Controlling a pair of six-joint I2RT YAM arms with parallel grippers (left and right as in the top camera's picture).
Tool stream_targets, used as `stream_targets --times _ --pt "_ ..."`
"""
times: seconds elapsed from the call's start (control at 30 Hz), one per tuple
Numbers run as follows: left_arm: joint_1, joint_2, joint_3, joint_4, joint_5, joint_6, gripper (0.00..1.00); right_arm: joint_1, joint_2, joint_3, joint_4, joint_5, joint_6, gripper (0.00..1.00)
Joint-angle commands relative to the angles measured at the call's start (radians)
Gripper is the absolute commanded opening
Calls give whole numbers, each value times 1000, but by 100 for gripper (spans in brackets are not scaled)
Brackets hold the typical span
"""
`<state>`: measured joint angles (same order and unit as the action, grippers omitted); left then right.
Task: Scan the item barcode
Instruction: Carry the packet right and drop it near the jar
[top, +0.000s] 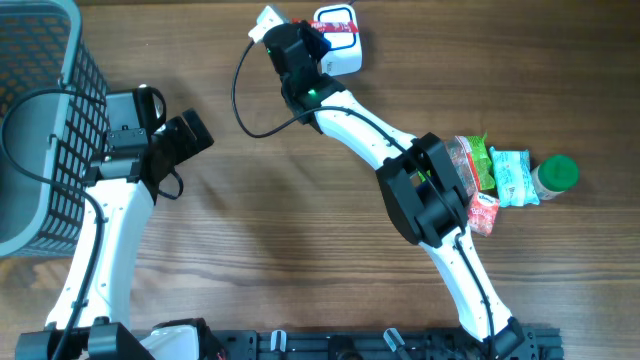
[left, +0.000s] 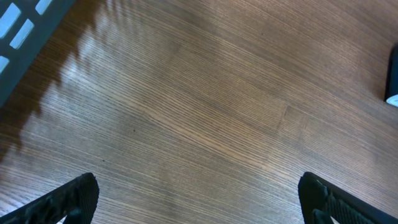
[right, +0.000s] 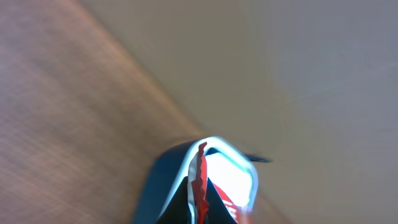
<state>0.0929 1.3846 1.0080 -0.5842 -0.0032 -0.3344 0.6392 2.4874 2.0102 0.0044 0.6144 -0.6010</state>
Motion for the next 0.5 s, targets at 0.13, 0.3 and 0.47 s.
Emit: stream_targets --times 0.13,0.3,0.47 --pt "4 3 0 3 -10 13 100 -3 4 10 -17 -128 186 4" --pt "4 3 0 3 -10 13 100 -4 -2 11 -11 -140 237 4" --pt "4 3 0 3 -10 13 100 -23 -12 11 -14 -204 355 4"
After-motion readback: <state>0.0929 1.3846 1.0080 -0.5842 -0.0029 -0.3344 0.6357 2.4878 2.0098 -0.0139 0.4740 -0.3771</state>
